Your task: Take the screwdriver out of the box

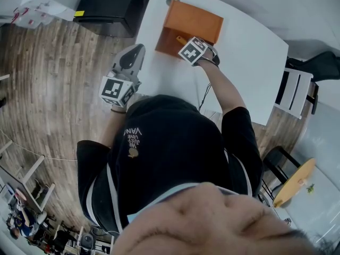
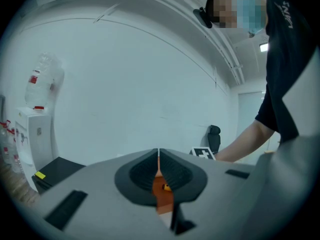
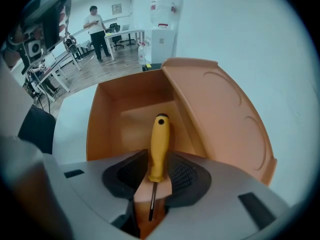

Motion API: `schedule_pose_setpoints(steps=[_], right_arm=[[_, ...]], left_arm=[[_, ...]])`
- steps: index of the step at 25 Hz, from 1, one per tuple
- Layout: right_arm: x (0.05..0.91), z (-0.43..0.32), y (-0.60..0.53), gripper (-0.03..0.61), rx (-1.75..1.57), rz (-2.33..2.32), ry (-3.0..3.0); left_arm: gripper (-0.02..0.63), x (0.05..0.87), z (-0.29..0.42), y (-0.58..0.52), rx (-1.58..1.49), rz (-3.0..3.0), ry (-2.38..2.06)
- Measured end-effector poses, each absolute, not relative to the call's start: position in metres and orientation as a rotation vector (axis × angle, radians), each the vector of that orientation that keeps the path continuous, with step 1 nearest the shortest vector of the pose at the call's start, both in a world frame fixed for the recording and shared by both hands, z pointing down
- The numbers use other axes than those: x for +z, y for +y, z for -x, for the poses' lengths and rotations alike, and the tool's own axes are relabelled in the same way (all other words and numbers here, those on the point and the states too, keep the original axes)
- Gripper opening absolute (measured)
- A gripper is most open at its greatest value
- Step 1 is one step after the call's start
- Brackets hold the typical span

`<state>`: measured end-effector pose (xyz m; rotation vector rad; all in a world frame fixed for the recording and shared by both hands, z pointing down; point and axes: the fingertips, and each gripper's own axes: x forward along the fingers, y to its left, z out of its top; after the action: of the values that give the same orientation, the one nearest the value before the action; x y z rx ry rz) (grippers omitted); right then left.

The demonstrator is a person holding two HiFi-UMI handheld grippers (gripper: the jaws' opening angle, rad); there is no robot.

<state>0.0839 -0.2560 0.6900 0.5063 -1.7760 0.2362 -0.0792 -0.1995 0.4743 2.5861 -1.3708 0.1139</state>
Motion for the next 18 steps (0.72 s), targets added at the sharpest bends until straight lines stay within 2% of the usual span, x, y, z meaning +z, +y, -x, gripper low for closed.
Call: schedule_pose_setpoints(steps=[5, 18], right_arm=[[0.6906, -0.0840, -0.2553, 0.100, 0.251, -0.514, -1.777], [0.6917, -0.0850, -0.2564, 0.094, 0.262, -0.533, -1.787]], left_arm=[[0.017, 0.4750, 0.0798, -0.1985, 0.102, -2.589, -1.369], [0.018, 0.4751, 0.0805, -0.1987, 0.096, -2.580, -1.377]])
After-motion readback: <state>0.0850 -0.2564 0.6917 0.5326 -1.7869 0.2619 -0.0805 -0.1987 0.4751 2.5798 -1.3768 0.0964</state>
